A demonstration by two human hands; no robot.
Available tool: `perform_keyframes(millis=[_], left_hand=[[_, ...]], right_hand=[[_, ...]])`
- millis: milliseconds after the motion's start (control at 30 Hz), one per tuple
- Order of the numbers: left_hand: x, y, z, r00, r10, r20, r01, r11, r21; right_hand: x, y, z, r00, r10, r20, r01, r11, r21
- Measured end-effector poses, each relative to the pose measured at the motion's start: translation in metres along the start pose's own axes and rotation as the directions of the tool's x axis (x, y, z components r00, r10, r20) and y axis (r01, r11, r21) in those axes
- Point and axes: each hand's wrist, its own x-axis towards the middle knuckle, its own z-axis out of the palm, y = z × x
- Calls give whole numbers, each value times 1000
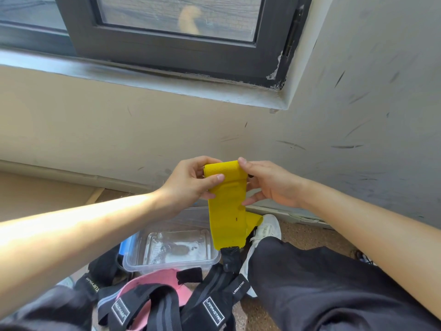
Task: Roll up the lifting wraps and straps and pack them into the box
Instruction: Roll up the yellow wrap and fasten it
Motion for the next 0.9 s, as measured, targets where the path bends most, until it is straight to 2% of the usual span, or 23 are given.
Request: perform_keyframes(millis=[167,233,333,400,633,900], left_hand=[[1,0,1,996,77,-40,-77,997,18],[0,2,1,1000,10,5,-10,1000,3],[-1,4,3,982,-162,99,170,982,-77],[0,5,4,972,-206,112,219,968,-122],[1,2,5,998,-69,12,69,994,-78],[-2,1,6,993,116,-26,-115,993,32]], right_hand=[[0,-3,0,999,-32,25,30,996,81],[0,-2,-3,999,-41,36,37,994,104],[-1,-2,-8,997,-68,45,63,992,111],[-1,-2,-9,995,-96,40,92,991,102],[-1,0,-9,984,-176,-16,175,983,-63],[-3,2,-9,994,-109,11,110,993,-42]])
